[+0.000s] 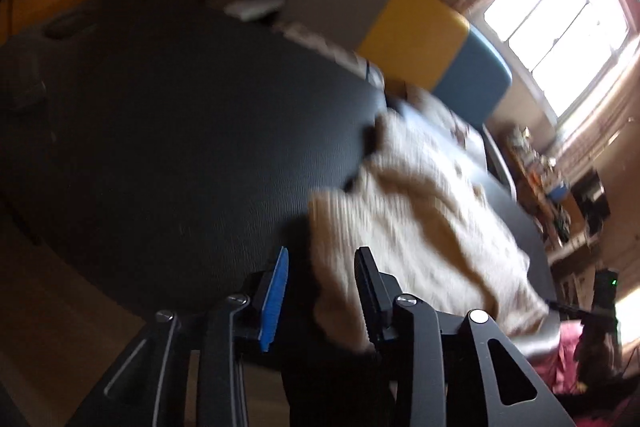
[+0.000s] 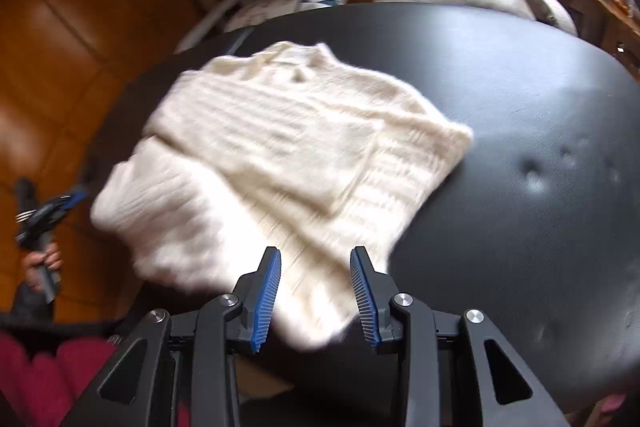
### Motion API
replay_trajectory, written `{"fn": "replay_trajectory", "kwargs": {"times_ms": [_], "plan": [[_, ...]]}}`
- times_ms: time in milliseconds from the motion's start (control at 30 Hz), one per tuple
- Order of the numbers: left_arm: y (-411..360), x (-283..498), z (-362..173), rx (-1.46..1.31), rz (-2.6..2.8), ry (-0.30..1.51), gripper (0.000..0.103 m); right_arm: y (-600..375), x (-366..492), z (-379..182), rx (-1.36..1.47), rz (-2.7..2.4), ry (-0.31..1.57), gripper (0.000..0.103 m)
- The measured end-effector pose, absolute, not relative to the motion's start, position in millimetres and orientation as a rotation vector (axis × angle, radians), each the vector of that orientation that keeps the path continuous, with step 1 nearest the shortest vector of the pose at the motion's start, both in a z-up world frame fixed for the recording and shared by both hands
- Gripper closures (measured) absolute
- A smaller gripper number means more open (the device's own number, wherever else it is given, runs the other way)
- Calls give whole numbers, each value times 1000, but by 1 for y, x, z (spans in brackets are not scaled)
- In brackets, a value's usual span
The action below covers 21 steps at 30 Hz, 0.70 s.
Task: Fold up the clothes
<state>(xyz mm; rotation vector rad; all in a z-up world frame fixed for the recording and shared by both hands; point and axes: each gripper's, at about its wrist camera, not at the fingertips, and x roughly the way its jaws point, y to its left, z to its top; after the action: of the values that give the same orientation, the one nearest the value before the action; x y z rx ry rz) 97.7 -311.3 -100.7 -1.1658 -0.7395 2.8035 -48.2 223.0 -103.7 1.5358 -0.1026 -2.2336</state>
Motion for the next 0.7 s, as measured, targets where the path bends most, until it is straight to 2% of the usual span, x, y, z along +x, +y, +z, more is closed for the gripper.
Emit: {"fn": "replay_trajectory", "kwargs": {"times_ms": [67,233,267,400,533,633,700], "plan": [[-294,79,-84,-1090,2820,-606,61,207,-63,-111,1591,-2193,-110,67],[-211,6,-70,-1032,2642,-228,48,167,-38,-120,1535,-2024,-270,66],[-192,-7,-71,-1034,2608,-146,47,158,-32,-125,1529,-1949,-284,64],[-126,-55,-87,-1107,2435,87,47,129,18,-141,1570,-1687,-109,64],[-103,-69,-120,-1282,2295,188,47,151,36,-129,1545,-1678,-162,64],[-98,-36,-137,-1354,2152,200,48,181,28,-122,1530,-1859,-269,64],[-99,-6,-141,-1358,2087,198,48,188,17,-130,1584,-1955,-259,64]]}}
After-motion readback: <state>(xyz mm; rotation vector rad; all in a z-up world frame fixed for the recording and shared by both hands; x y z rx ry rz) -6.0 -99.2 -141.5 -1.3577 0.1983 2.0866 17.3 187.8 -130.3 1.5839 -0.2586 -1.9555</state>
